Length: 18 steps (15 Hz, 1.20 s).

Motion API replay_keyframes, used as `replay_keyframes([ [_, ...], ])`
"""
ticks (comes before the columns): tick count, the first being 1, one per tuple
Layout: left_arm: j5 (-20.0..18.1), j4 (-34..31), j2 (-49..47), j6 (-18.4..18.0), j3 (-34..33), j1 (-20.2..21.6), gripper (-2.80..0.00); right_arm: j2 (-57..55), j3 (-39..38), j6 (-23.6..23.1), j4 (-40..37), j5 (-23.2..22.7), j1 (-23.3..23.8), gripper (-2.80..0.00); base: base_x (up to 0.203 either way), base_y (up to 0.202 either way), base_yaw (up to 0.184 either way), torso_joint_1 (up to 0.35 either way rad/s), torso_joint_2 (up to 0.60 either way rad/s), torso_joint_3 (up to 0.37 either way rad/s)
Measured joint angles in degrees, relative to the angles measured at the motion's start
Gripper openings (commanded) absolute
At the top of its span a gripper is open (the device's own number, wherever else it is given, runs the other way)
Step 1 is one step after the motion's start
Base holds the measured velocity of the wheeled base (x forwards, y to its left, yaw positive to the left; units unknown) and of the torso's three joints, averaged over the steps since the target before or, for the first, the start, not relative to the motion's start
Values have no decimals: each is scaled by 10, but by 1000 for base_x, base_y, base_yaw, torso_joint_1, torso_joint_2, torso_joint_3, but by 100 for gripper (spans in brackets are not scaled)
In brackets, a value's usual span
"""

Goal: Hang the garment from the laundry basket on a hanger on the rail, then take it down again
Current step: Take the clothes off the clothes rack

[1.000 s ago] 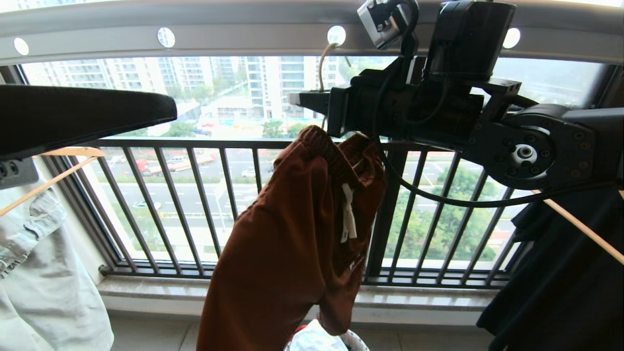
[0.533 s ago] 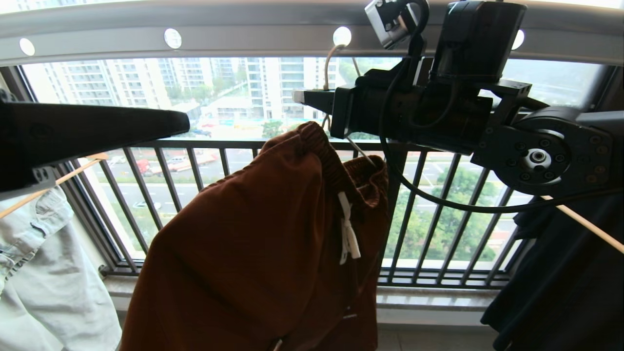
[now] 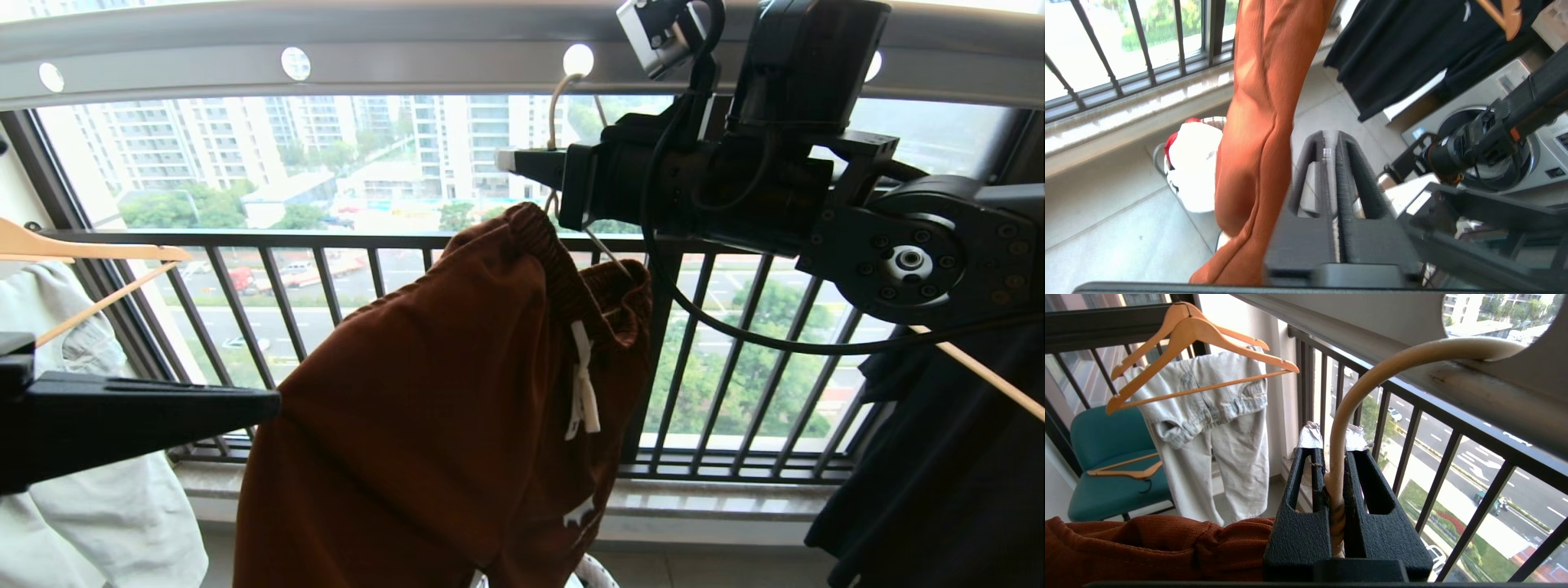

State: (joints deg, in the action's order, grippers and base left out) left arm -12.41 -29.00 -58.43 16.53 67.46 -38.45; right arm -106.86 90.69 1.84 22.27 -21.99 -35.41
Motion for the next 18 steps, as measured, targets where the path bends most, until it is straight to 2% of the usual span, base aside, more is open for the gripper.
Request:
replay_keyframes([
  [4,22,-58,22,-26,3,0,0,-3,5,-1,0,0,0,-280,0,0,0,0,0,0],
  [8,74,-56,34,-76,-49,0,0,-6,8,-1,0,0,0,-280,0,0,0,0,0,0],
  [10,76,-34,27,-79,-73,0,0,-6,8,-1,1,0,0,-280,0,0,0,0,0,0],
  [12,88,34,14,-79,-112,1,0,-7,10,-1,1,0,0,-280,0,0,0,0,0,0],
  [13,98,76,6,-81,-135,1,-280,-7,12,0,0,0,0,-280,0,0,0,0,0,0],
  [15,104,140,-10,-85,-167,2,-280,-7,14,0,-1,0,0,-280,0,0,0,0,0,0],
  [18,105,147,-14,-99,-181,2,-280,-6,15,0,-1,0,1,-280,0,0,0,0,0,0],
])
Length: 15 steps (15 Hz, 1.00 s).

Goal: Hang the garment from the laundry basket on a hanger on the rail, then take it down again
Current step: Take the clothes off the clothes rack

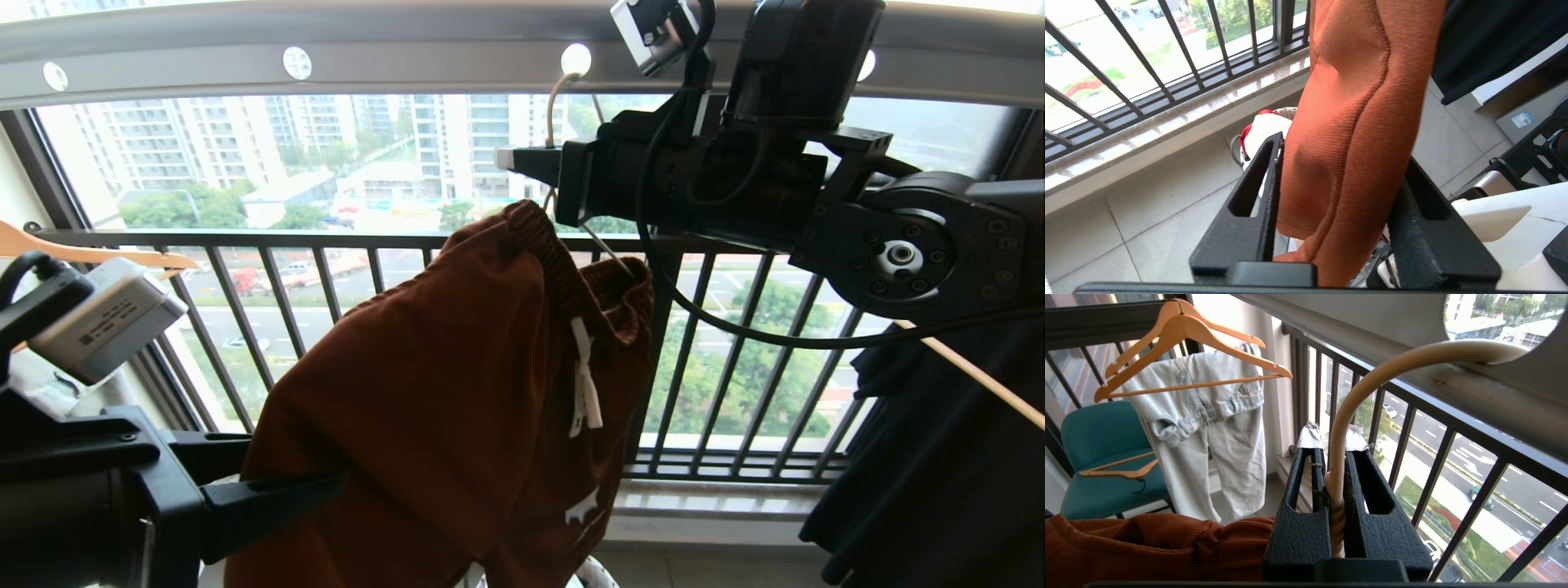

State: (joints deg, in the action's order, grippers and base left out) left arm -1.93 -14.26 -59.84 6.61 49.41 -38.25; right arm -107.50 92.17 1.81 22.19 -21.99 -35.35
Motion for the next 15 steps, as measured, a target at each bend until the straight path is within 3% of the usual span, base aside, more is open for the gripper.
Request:
replay_keyframes([
  [6,0,0,22,-4,-15,-1,-280,-2,2,0,0,0,2,-280,0,0,0,0,0,0],
  [15,23,-1,121,-2,-156,0,-280,-7,5,-1,0,0,8,-280,0,0,0,0,0,0],
])
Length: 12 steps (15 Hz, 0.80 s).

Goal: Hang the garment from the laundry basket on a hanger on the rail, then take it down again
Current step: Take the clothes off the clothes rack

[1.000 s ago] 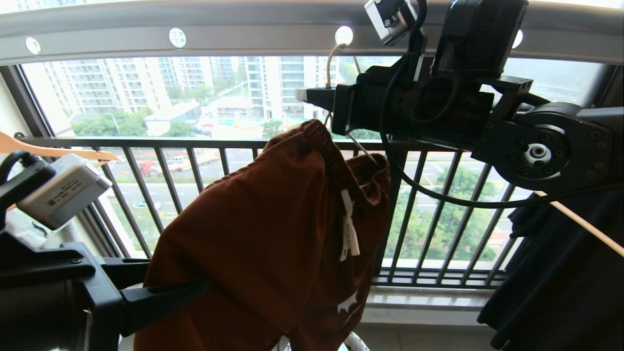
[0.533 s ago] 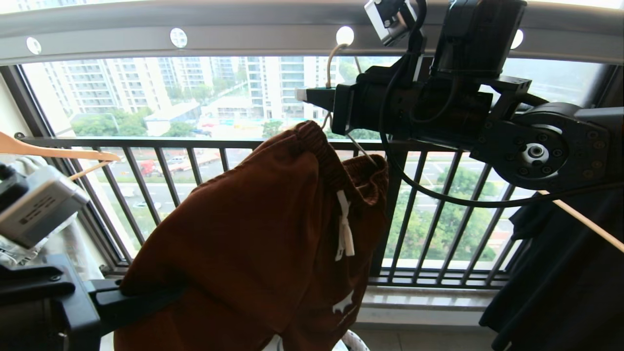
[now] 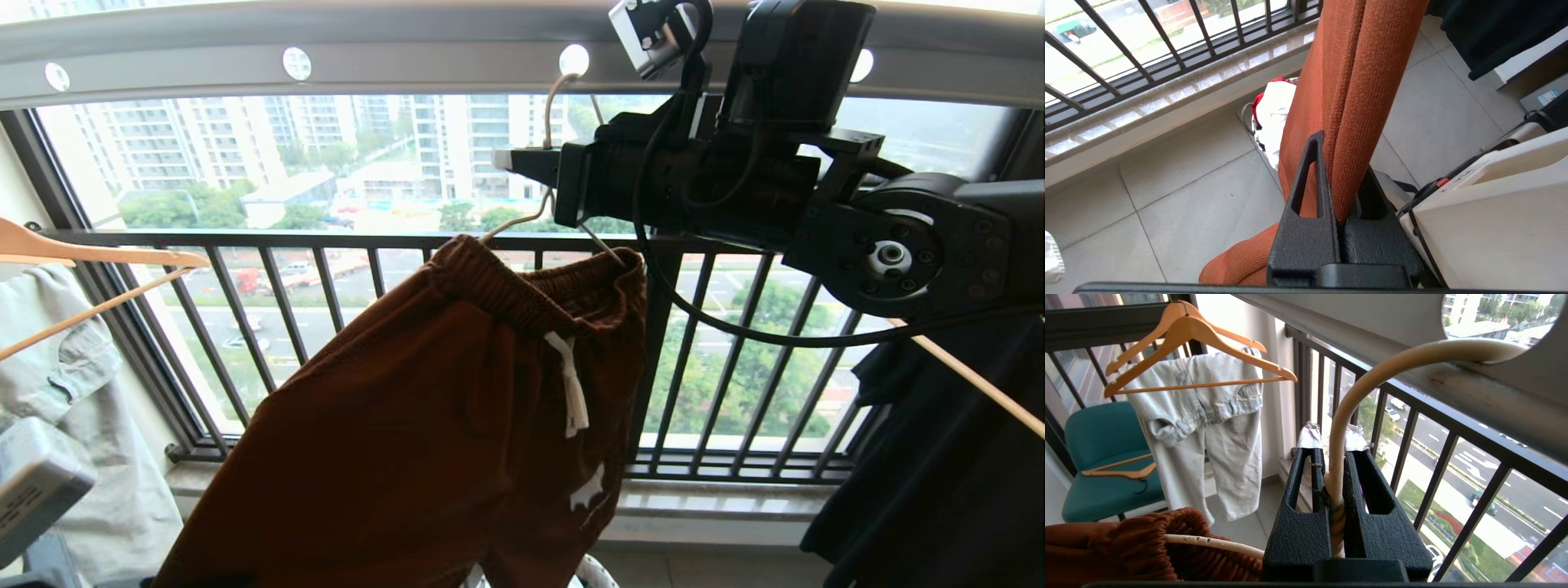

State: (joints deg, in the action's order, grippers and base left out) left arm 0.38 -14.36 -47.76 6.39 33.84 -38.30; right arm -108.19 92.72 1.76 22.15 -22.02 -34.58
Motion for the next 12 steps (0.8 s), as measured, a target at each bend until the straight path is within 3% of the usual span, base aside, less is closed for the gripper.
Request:
replay_keyframes([
  [6,-3,-3,64,-1,-84,0,-280,-4,5,0,-1,0,3,-280,0,0,0,0,0,0],
  [12,-3,-2,88,-1,-91,0,-280,-5,7,1,0,1,4,-280,0,0,0,0,0,0],
])
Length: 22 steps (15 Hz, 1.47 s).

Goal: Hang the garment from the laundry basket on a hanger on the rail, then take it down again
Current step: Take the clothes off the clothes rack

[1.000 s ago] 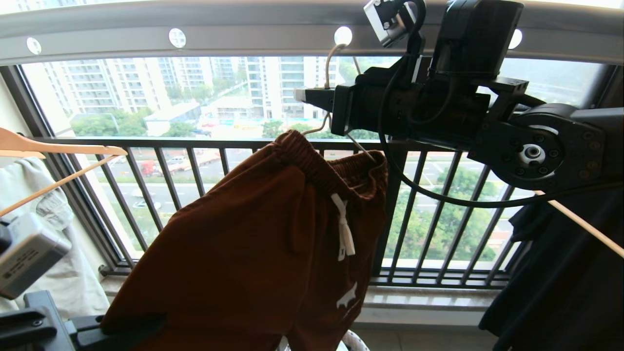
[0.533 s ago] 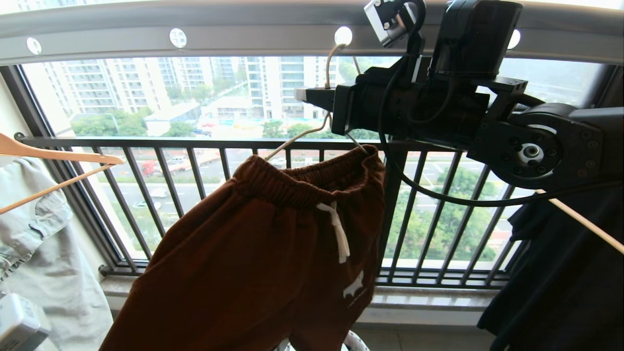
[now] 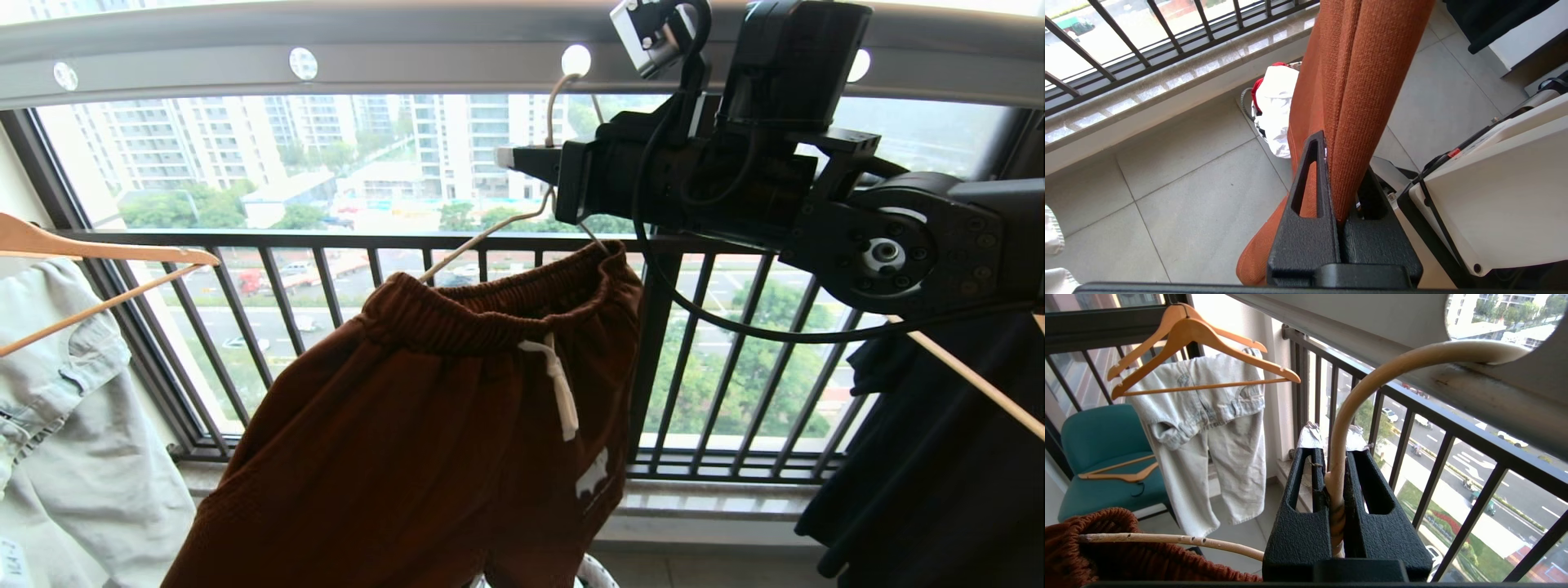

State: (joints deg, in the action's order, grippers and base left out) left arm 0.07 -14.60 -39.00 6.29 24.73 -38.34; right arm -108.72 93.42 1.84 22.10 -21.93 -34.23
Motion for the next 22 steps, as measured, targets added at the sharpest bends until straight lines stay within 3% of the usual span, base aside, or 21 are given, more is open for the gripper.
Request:
replay_keyframes([
  [1,1,0,0,0,3,0,-280,0,0,0,0,0,0,-280,0,0,0,0,0,0],
  [2,1,1,1,0,5,0,0,0,0,0,0,0,0,-280,0,0,0,0,0,0],
  [12,-1,1,16,7,76,0,0,0,0,0,0,-1,0,-280,0,0,0,0,0,0],
  [13,0,2,20,13,86,0,-280,0,0,-1,-1,-1,0,-280,0,0,0,0,0,0],
  [22,-2,2,46,48,112,0,-280,-6,-2,-1,0,-1,0,-280,0,0,0,0,0,0],
])
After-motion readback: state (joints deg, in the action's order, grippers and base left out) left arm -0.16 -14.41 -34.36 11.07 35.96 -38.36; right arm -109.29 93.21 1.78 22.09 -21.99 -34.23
